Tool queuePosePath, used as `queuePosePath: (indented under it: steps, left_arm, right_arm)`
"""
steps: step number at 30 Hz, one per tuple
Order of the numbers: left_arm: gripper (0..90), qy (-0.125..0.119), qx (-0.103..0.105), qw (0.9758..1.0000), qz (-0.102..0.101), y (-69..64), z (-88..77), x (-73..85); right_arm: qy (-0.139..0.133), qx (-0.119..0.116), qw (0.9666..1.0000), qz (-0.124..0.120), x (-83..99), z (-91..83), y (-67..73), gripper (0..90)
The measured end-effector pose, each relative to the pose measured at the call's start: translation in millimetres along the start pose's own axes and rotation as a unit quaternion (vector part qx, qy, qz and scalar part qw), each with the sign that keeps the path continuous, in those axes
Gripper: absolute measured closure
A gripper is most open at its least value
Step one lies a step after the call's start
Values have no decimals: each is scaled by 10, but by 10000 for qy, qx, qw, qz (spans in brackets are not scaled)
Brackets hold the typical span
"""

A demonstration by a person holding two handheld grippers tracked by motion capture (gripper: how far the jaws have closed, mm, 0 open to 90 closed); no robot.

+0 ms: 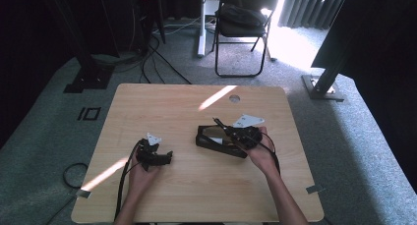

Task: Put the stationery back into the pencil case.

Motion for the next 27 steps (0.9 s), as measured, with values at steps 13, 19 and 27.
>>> queuePosePath:
  steps: [13, 19, 27]
  left_arm:
    - [149, -13, 3, 10000, 1, 1, 3, -1]
    - [149, -12, 4, 10000, 6, 2, 3, -1]
    - [149, -13, 2, 10000, 10, 2, 3, -2]
  right_arm:
    - [-40, -79, 10000, 46, 23, 108, -45, 796]
    - [-33, -118, 9999, 71, 34, 154, -56, 796]
    - [-44, -126, 9999, 81, 42, 191, -82, 795]
Point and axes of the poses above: each handheld gripper's, and its own axes: z roughly forward along the jaws, x roughly out of its underside, y roughly to its left, the point moved 3 cm from there along z, roughly forward along the jaws, and after that the axes turned 14 degrees about -z, right-handed, at the moved point
